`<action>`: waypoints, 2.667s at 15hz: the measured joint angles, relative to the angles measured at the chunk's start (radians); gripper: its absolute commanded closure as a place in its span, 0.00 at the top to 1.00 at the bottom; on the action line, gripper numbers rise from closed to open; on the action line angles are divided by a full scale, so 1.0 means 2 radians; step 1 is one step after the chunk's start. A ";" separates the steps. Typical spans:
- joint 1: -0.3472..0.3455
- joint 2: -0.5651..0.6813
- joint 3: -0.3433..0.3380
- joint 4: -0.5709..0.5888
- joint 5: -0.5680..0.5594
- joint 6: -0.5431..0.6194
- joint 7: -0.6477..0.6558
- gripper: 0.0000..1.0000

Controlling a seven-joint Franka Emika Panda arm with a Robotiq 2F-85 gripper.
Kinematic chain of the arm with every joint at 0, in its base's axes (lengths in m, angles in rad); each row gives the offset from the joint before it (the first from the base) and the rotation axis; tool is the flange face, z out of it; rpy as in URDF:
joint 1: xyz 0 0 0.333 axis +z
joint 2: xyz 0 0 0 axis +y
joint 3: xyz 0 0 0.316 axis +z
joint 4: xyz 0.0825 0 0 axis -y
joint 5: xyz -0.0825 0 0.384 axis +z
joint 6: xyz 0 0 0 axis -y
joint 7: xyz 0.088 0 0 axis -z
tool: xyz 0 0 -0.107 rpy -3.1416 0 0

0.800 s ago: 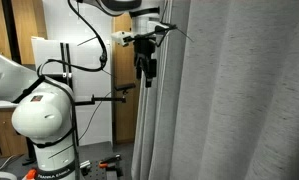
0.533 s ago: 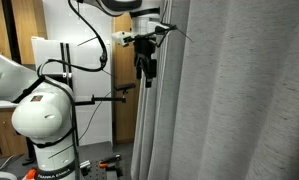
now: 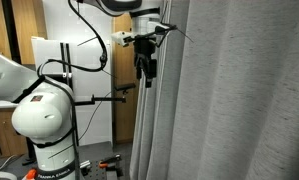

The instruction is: Slide the curtain to the left

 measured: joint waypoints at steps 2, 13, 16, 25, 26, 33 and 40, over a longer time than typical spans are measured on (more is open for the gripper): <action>0.000 0.000 0.000 0.000 0.000 0.000 0.000 1.00; 0.000 0.000 0.000 0.000 0.000 0.000 0.000 1.00; 0.000 0.000 0.000 0.000 0.000 0.000 0.000 1.00; -0.011 0.015 -0.006 0.001 -0.002 0.028 0.000 1.00; -0.015 0.022 -0.009 0.002 -0.003 0.044 0.000 1.00; -0.050 0.094 -0.042 0.026 -0.017 0.161 0.000 1.00; -0.082 0.141 -0.062 0.053 -0.038 0.239 0.000 1.00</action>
